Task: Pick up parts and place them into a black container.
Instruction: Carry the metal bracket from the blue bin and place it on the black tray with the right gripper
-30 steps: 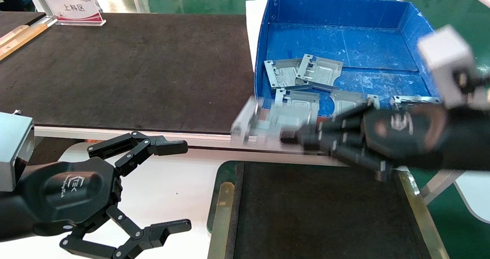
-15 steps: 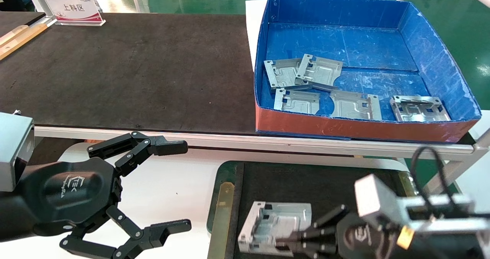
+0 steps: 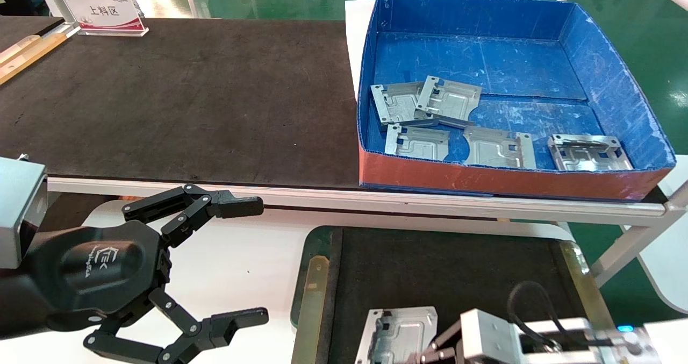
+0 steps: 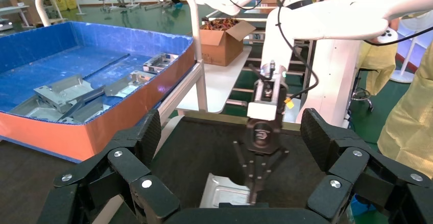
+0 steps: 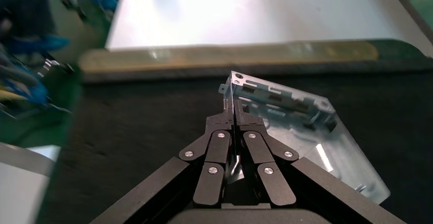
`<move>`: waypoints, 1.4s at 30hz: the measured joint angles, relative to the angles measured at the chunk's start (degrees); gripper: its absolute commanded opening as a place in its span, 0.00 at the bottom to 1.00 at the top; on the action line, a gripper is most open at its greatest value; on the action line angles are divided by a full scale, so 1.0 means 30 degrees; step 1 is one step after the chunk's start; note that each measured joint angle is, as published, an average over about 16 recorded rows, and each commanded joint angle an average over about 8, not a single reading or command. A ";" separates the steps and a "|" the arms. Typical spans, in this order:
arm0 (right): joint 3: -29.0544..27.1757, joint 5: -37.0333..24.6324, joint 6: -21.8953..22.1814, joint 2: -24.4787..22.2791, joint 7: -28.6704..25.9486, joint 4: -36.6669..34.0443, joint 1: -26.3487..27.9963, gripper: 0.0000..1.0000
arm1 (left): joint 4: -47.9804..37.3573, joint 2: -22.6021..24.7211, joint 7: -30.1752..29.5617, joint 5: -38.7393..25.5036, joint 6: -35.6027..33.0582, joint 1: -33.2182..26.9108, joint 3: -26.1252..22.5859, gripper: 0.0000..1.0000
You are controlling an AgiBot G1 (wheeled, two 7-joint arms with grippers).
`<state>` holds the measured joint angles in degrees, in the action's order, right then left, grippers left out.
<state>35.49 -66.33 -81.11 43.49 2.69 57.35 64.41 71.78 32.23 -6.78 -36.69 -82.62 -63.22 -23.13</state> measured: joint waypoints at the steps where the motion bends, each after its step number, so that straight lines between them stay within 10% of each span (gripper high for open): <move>1: 0.0063 -0.0233 0.0056 0.0202 0.0387 -0.0391 0.0128 0.00 | 0.0000 0.0000 0.0000 0.0000 0.0000 0.0000 0.0000 1.00; 42: 0.1247 -0.3631 0.0880 0.7200 1.1059 -1.3927 0.5830 0.00 | 0.0000 -0.0001 0.0001 0.0001 0.0001 -0.0001 -0.0002 1.00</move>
<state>39.23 -77.23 -78.47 65.09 35.86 15.57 81.90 71.78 32.23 -6.78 -36.69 -82.61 -63.23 -23.13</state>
